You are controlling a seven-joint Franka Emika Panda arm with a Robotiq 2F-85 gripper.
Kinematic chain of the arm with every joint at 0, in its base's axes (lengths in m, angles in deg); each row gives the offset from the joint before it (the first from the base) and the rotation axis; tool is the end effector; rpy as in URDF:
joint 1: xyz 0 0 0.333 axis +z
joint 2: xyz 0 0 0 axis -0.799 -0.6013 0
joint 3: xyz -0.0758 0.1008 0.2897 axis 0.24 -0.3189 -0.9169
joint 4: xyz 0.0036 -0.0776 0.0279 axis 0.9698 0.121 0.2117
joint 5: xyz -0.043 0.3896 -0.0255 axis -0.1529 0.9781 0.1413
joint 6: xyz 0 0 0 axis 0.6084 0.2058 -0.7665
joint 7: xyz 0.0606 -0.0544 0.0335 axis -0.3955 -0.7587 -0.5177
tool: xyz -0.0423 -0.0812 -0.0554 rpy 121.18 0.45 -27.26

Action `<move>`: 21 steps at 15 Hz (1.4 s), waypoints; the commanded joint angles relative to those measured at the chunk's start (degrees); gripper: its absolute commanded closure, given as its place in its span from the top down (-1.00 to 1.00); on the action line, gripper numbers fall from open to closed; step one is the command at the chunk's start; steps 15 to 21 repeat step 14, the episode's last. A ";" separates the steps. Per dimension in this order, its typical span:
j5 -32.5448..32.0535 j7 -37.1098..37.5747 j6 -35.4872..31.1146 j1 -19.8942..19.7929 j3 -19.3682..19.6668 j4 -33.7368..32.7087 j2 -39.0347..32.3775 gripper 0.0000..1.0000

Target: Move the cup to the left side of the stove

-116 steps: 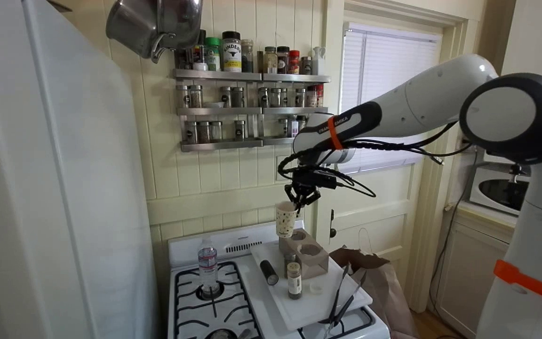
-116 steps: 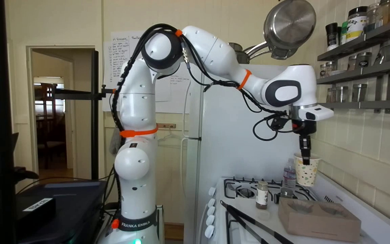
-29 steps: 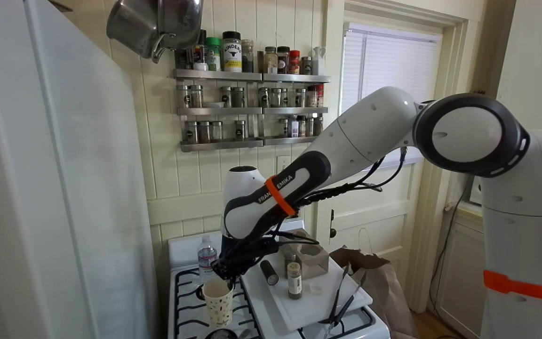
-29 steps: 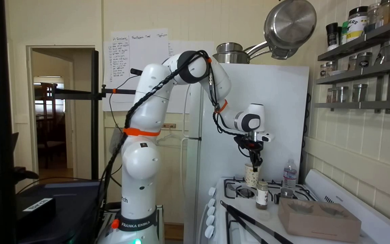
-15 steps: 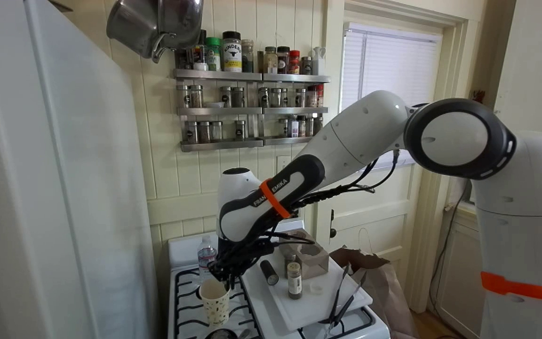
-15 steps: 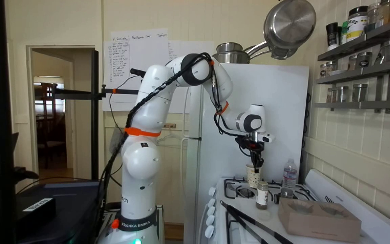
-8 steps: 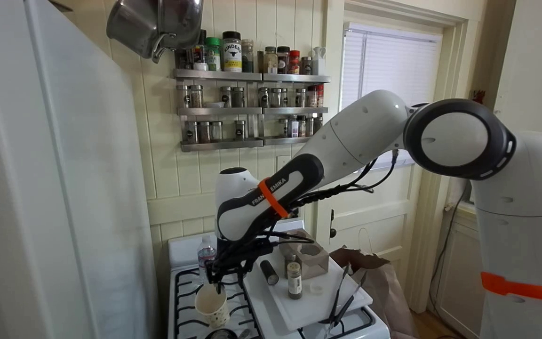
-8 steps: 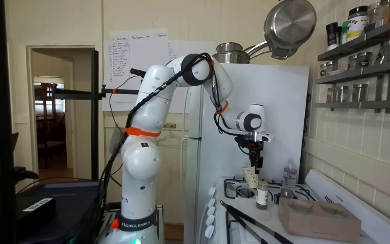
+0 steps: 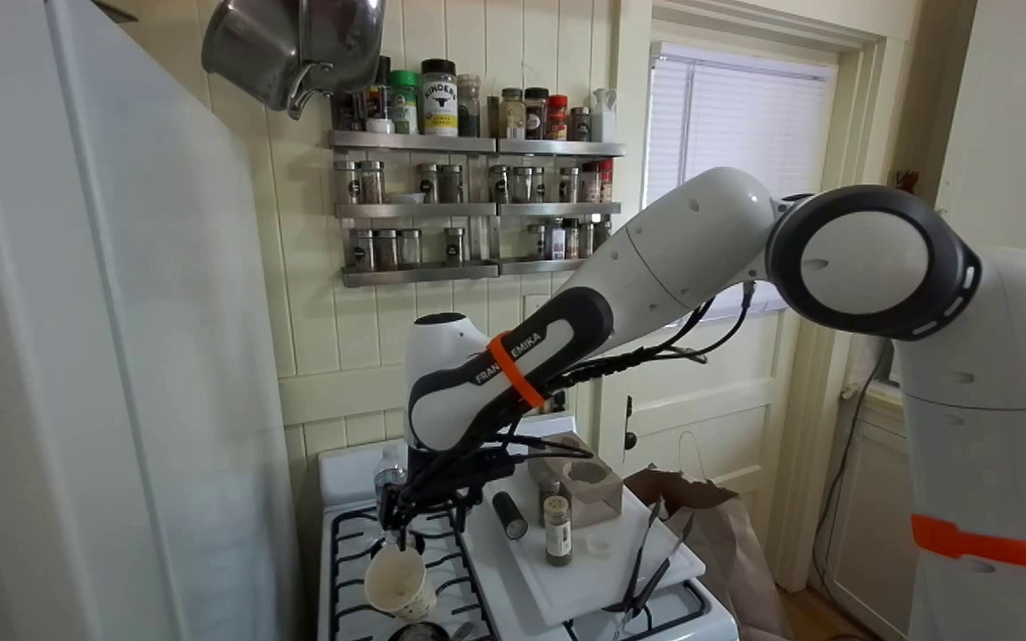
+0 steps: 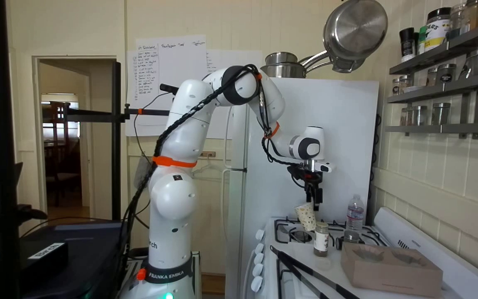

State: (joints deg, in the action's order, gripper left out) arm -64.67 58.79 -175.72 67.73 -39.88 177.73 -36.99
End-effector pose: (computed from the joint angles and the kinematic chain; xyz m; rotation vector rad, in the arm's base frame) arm 0.5542 0.2269 0.3411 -3.0803 0.2310 -0.1145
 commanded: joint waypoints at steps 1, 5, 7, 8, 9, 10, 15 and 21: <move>3.63 -3.22 0.60 -0.57 -0.97 1.80 3.70 1.00; 6.61 -1.80 -0.47 -1.79 -0.15 3.87 8.27 1.00; 8.14 -1.99 -0.54 -2.78 0.16 4.75 10.18 1.00; 8.92 -2.13 -0.59 -3.32 0.29 5.21 11.08 1.00; 10.10 -1.89 -0.86 -3.96 0.49 5.68 11.96 1.00; 11.32 -1.99 -0.95 -4.57 0.70 5.99 12.66 1.00; 9.82 -1.74 0.16 -5.08 0.48 3.92 11.38 1.00; 9.82 -1.74 0.16 -5.08 0.48 3.92 11.38 1.00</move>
